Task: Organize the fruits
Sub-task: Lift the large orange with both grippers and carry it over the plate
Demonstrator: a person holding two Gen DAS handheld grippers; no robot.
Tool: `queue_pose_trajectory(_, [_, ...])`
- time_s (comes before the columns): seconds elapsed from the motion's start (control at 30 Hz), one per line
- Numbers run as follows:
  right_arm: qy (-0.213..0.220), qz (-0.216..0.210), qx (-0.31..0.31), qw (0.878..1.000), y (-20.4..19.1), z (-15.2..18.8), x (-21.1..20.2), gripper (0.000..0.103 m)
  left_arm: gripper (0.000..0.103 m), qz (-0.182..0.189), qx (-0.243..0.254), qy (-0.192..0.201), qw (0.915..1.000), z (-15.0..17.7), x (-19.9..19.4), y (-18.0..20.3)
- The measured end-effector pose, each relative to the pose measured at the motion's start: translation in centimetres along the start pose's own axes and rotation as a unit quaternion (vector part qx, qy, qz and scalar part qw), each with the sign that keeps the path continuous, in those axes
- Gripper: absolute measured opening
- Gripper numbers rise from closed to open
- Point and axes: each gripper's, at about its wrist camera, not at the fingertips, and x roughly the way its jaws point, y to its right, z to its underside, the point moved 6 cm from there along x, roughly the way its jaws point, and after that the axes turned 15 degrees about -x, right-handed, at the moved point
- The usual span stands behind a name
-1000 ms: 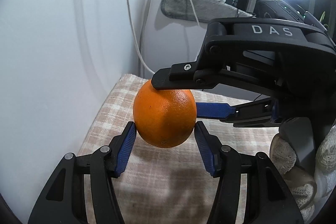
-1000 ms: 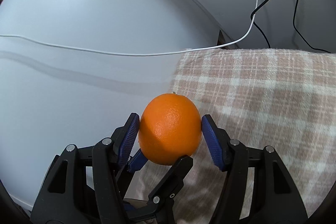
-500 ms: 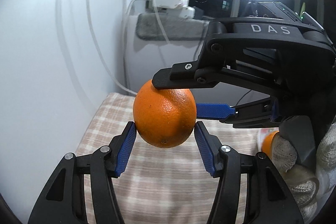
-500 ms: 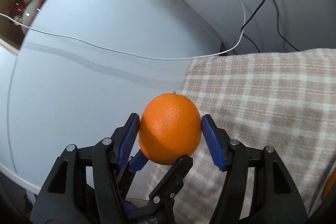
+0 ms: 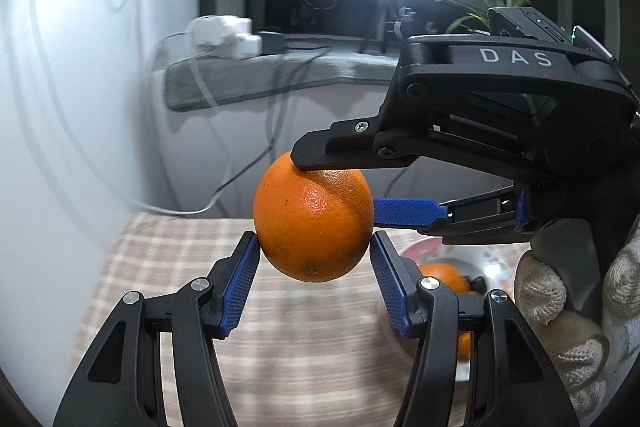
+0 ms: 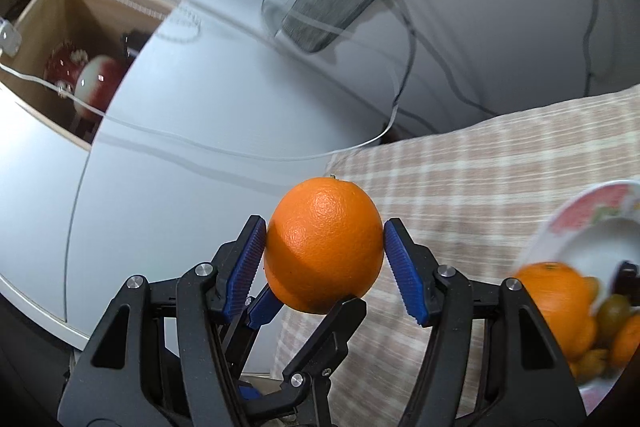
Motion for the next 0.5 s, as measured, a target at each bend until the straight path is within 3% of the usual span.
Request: queue_pose_trajectory(0.5, [0.041,0.034,0.058,0.997,9.4,-1.3,-6.9,0.064,0.056,0.04,0.049,-0.045,0.997,2.0,4.7,9.5])
